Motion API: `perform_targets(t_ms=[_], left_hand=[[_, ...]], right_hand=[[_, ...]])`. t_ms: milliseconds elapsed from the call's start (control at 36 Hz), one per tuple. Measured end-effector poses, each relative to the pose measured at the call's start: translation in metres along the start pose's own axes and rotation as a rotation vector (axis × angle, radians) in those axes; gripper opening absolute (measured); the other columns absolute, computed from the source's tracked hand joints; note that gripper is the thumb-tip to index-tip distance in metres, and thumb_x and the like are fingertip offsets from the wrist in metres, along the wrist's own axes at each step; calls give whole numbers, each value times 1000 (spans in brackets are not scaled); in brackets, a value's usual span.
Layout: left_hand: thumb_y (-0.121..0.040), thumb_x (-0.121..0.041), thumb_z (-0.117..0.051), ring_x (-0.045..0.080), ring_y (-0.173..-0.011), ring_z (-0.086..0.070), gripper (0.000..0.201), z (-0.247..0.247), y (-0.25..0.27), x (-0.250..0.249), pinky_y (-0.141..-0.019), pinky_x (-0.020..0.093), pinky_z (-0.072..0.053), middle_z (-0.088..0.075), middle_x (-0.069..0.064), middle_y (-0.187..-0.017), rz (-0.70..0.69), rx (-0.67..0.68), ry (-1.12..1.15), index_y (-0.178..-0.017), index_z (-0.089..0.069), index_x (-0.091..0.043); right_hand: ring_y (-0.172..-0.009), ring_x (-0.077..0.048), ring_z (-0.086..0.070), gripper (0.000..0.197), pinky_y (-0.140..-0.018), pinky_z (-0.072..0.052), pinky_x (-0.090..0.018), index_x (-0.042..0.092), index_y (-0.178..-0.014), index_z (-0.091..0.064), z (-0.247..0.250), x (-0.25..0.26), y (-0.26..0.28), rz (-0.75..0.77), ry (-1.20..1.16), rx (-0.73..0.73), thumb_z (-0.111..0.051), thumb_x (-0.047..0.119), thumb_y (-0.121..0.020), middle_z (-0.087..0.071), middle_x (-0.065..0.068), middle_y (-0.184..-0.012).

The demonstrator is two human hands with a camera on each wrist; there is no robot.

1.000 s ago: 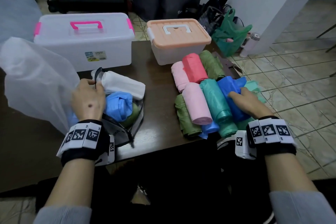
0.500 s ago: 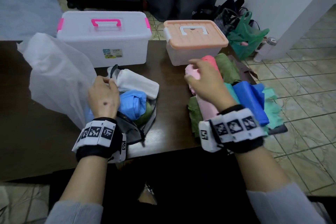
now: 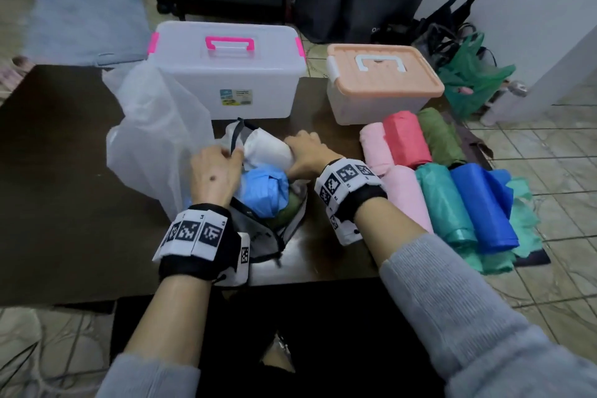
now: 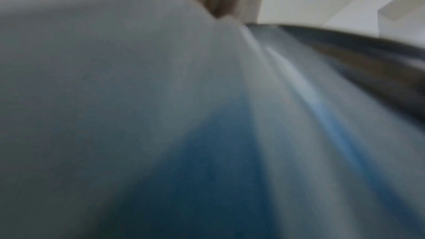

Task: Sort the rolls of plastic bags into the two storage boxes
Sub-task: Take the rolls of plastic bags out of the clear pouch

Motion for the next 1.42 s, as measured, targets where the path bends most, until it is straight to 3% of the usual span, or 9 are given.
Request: perform_targets(t_ms=[222, 389, 556, 667, 750, 833, 944, 1139, 1417], left_hand=[[-95, -34, -49, 32, -105, -57, 33, 29, -13, 11, -85, 33, -40, -65, 15, -110, -41, -66, 64, -107, -64, -7], [-98, -26, -44, 34, -107, -55, 35, 35, -6, 35, -83, 32, -37, -61, 20, -116, 19, -162, 195, -114, -57, 2], [-97, -25, -47, 31, -101, -57, 32, 20, 4, 49, -70, 21, -34, -62, 21, -107, 87, -299, 392, -109, -57, 4], [-96, -27, -49, 25, -91, -56, 31, 9, 2, 43, -77, 29, -41, -63, 19, -105, 85, -292, 431, -108, -59, 0], [-96, -31, -48, 29, -100, -59, 35, 1, 3, 39, -86, 38, -45, -63, 16, -108, 105, -287, 448, -112, -57, -1], [-96, -31, -48, 33, -102, -59, 37, -6, 3, 33, -87, 39, -44, -63, 20, -110, 83, -312, 417, -112, -58, 1], [-96, -28, -48, 34, -104, -58, 37, -17, 4, 23, -87, 37, -44, -63, 22, -112, 74, -280, 421, -113, -57, 3], [-96, -28, -48, 32, -105, -57, 36, -24, 5, 18, -87, 35, -41, -61, 21, -114, 76, -281, 397, -114, -55, 3], [-94, -32, -49, 34, -103, -59, 37, -25, 2, 22, -87, 38, -45, -63, 20, -111, 75, -286, 395, -111, -57, 0]], right_hand=[[-98, -25, -56, 54, -87, -50, -40, 13, -110, -47, 8, -6, 7, 16, -172, 0, -78, 22, -67, -57, -5, -106], [-84, -21, -58, 40, -69, -46, -27, 9, -104, -63, 38, -22, 27, -34, -249, -92, -78, 23, -70, -61, -4, -95], [-89, -22, -62, 42, -77, -52, -31, 9, -108, -59, 86, -67, 63, -206, -480, -124, -76, 26, -73, -65, -7, -104], [-65, -15, -58, 21, -49, -50, -17, 10, -92, -57, 126, -116, 93, -362, -582, -267, -71, 19, -79, -61, -6, -84], [-74, -23, -62, 26, -75, -57, -37, 9, -90, -60, 148, -162, 108, -520, -628, -401, -75, 23, -72, -64, -11, -91], [-81, -24, -61, 66, -68, -50, -34, 5, -111, -58, 152, -203, 118, -702, -576, -464, -80, 38, -59, -62, -9, -96], [-106, -28, -55, 65, -75, -40, -29, -3, -126, -47, 143, -242, 128, -832, -393, -558, -77, 20, -73, -54, -13, -118], [-97, -28, -53, 60, -85, -45, -38, -1, -125, -49, 104, -263, 113, -839, -307, -431, -73, 26, -78, -52, -16, -104], [-132, -32, -40, 67, -111, -30, -43, 4, -142, -37, 91, -257, 86, -772, -340, -136, -45, 51, -94, -40, -16, -146]])
Point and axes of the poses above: each hand's wrist, its own y-axis away from the middle knuckle, its own z-axis out of the back of the hand, x = y × z, the point moved 4 cm from there along -y, towards the middle knuckle
